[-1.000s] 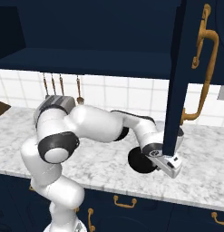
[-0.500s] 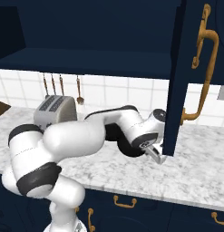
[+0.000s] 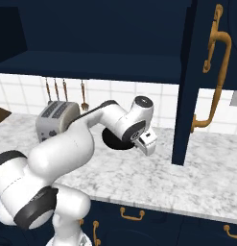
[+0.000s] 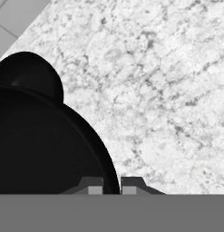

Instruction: Pick up the bowls on the counter and stack them on top of one another in the open cabinet. Place the smaller bowl on top of the larger bowl.

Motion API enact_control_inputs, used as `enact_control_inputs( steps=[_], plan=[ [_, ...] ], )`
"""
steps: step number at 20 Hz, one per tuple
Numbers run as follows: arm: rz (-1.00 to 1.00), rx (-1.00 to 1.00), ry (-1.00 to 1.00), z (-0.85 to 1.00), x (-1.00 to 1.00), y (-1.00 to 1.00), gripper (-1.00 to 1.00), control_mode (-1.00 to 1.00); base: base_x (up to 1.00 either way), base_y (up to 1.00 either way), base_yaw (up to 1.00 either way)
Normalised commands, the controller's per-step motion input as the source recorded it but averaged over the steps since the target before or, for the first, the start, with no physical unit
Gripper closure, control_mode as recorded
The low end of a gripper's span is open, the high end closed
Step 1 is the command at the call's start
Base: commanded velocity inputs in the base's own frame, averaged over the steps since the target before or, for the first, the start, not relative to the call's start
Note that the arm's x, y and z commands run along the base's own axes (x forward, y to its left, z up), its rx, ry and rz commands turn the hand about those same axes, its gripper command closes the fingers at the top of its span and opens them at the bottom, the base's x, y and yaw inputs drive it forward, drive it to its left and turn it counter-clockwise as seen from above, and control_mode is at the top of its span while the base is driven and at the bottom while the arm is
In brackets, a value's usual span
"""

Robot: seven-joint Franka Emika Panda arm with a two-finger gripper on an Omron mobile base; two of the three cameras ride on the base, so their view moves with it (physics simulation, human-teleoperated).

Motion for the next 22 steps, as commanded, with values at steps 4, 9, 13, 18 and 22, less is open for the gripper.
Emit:
enact_control_inputs(
  steps=[4,9,13,18,22],
  plan=[
    [0.00,0.01,0.03,0.10,0.40,0.56,1.00,-1.00,0.00,0.00,0.00],
    [0.00,0.00,0.11,0.01,0.47,0.47,1.00,-1.00,0.00,0.00,0.00],
    [0.00,0.00,0.10,-0.06,0.50,0.24,1.00,-1.00,0.00,0.00,0.00],
    [0.00,0.00,0.17,-0.20,0.44,0.09,1.00,-1.00,0.00,0.00,0.00],
    [-0.01,-0.02,0.07,-0.36,0.46,0.00,1.00,-1.00,0.00,0.00,0.00]
  ],
)
